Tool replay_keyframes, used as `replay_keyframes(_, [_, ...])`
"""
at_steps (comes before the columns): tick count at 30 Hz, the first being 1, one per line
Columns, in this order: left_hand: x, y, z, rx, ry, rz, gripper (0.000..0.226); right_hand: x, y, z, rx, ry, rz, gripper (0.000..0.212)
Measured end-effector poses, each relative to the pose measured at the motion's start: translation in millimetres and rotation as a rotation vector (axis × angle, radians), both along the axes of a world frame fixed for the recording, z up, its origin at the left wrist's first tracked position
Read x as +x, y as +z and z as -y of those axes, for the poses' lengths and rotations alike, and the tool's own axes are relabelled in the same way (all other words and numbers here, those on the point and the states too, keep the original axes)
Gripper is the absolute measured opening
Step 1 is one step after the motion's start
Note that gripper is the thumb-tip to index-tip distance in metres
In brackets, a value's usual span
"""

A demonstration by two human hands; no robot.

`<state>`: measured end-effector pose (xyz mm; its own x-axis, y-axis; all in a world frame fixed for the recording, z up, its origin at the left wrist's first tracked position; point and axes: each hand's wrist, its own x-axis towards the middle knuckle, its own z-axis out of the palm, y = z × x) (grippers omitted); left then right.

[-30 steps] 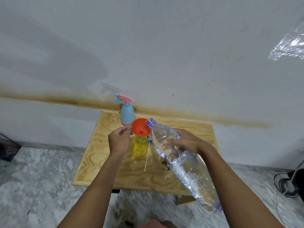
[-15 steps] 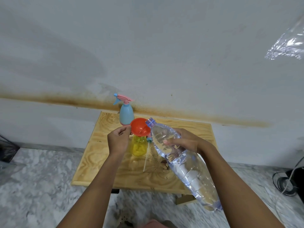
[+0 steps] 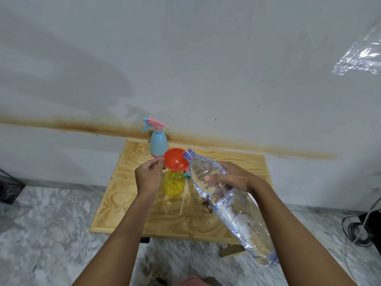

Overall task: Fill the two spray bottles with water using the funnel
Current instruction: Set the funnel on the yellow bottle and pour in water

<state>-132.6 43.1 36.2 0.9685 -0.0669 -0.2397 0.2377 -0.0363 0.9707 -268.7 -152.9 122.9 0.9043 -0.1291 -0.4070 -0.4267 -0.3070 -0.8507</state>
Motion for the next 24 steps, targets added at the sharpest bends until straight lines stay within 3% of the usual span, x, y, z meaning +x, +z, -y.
replay_keyframes(16, [0.0, 0.5, 1.0, 0.012, 0.004, 0.003, 0.015, 2.7, 1.8, -2.9, -0.025, 0.019, -0.017, 0.023])
replay_keyframes(24, [0.5, 0.1, 1.5, -0.001, -0.001, 0.004, 0.016, 4.5, -3.0, 0.0, -0.048, 0.024, -0.012, 0.028])
